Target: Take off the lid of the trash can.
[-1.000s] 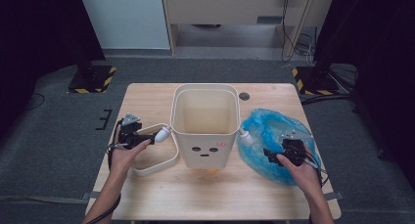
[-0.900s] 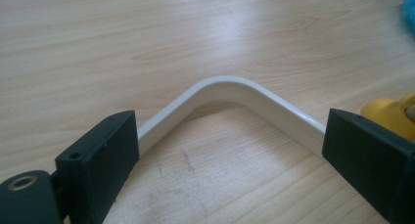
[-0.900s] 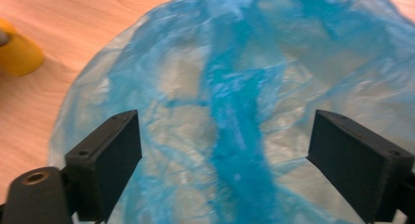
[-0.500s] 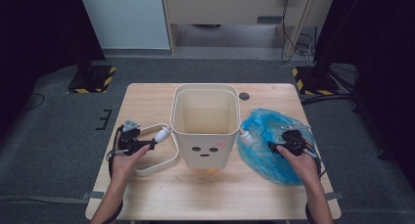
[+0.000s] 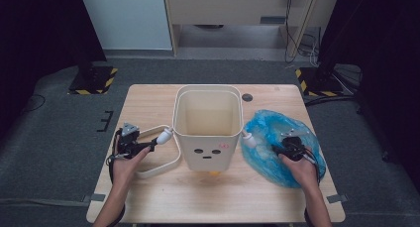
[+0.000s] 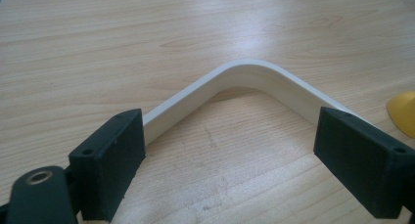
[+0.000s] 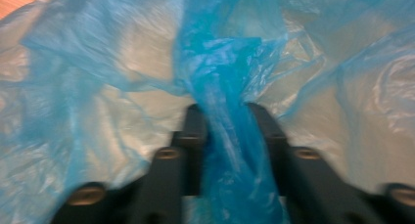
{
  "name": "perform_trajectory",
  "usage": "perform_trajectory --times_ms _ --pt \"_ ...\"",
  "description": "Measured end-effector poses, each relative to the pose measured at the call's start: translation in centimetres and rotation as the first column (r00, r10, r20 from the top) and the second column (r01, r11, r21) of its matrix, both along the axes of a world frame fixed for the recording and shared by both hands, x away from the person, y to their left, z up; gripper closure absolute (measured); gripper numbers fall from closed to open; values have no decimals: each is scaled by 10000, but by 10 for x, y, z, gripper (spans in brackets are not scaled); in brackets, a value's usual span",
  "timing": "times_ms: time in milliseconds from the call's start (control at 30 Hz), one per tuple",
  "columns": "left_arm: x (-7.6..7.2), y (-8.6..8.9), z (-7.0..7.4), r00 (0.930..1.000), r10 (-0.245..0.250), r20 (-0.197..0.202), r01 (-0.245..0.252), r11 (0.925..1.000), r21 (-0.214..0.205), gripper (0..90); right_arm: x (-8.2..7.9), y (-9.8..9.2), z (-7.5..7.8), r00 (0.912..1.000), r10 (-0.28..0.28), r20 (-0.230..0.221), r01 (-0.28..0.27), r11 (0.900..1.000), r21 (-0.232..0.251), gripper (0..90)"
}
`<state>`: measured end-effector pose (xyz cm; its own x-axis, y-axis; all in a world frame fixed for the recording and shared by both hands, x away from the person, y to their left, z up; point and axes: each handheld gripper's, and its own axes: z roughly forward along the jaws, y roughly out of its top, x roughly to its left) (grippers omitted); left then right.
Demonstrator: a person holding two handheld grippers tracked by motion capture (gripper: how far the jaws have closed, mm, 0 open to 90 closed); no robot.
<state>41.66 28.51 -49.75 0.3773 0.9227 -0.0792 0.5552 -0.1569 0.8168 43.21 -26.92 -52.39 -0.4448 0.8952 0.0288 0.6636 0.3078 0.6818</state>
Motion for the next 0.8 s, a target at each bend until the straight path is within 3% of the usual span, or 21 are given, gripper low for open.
perform_trajectory --times_ms 100,333,567,800 --pt "0 1 -1 10000 83 9 -82 9999 -64 113 -1 -3 3 9999 44 -99 -37 9978 668 864" --pt "-1 4 -1 9999 164 35 -163 9998 -141 115 -5 -11 29 9992 -185 364 114 9826 1853 873" --pt "-1 5 -1 9997 230 58 -229 9996 -180 111 -8 -14 43 9980 -235 578 97 9738 2272 871" --pt "-1 5 -2 9999 151 -25 -151 9997 -204 103 -9 -18 47 9981 -437 430 308 9638 2648 872"
